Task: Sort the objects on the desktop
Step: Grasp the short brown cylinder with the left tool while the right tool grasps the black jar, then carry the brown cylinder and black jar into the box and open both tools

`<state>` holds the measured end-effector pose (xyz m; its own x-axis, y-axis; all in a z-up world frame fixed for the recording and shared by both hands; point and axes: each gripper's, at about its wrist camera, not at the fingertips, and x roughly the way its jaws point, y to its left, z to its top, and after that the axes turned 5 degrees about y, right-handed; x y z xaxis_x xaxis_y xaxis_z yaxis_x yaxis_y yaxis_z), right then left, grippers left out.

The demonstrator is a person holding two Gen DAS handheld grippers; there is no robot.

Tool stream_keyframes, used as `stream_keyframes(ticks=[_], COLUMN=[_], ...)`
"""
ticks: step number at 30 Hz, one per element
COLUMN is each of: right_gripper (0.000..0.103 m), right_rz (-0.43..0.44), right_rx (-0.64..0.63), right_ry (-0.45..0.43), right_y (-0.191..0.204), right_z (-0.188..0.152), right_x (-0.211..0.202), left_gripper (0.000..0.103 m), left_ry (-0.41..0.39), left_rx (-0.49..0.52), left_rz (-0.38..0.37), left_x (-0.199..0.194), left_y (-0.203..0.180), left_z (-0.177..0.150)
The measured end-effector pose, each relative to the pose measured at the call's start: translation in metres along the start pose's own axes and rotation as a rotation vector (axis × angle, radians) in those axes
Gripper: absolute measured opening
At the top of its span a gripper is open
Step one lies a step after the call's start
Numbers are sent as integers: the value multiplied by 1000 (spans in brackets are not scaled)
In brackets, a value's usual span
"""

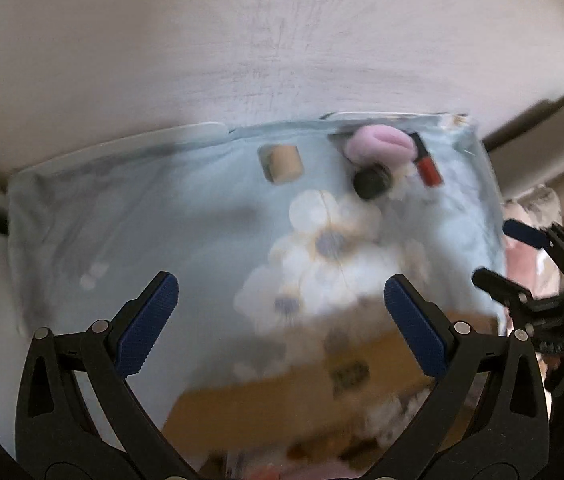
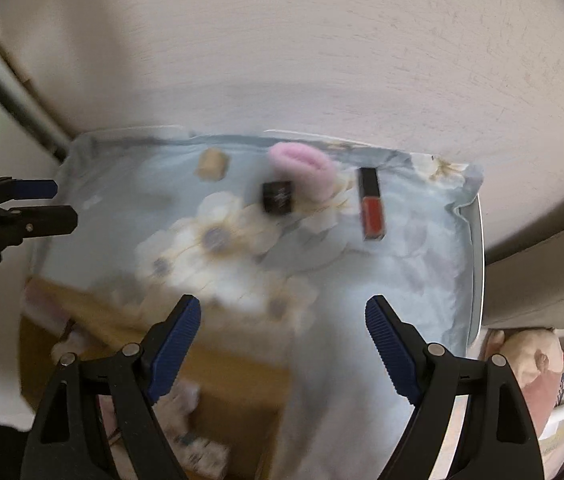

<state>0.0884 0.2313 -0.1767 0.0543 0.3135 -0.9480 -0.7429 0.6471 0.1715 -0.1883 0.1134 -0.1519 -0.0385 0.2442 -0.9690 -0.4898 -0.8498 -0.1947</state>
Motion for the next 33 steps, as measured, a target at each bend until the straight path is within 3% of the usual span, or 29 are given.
stream_keyframes(ticks=[4, 8, 11, 13, 15, 16, 19, 21, 22, 25, 27, 29, 33], right_gripper=[82, 82, 82, 82, 77, 69, 69, 68, 67, 58, 50, 29, 29], right_rz=[35, 68, 93, 60, 62, 89, 116, 88, 102, 91, 67, 72, 69], right_rx=[37, 57, 62, 69, 95, 120, 123, 108, 105, 93, 78, 77, 79], right_ry=[50, 94, 113, 133, 155, 179, 155, 156, 156, 176, 196, 205, 201], right_y=[-17, -19, -12, -8, -7, -8, -9, -6, -4, 0, 4, 5, 9], right_z=[21, 44, 59, 67, 73, 76, 83, 88, 91, 95, 96, 95, 91], right_x=[35, 63, 82, 98, 112, 118, 116, 116, 117, 121, 124, 125, 120], left_gripper=[102, 101, 95, 95, 92, 92, 87, 74, 74, 52, 32, 30, 30], left_ry=[55, 68, 76, 80, 73, 70, 66, 65, 56, 30, 14, 13, 12], left_rx=[-39, -78, -109, -127, -134, -135, -139, -143, -139, -114, -124, -145, -141], left_rz=[-21, 11, 14, 7, 13, 14, 17, 17, 26, 50, 35, 10, 21], left_x=[47, 81, 98, 107, 111, 112, 117, 119, 119, 117, 115, 114, 110], left_y=[-4, -3, -1, 0, 0, 0, -1, -1, -1, -4, -1, 3, 4], left_z=[34, 61, 70, 72, 73, 73, 74, 75, 75, 76, 74, 73, 68])
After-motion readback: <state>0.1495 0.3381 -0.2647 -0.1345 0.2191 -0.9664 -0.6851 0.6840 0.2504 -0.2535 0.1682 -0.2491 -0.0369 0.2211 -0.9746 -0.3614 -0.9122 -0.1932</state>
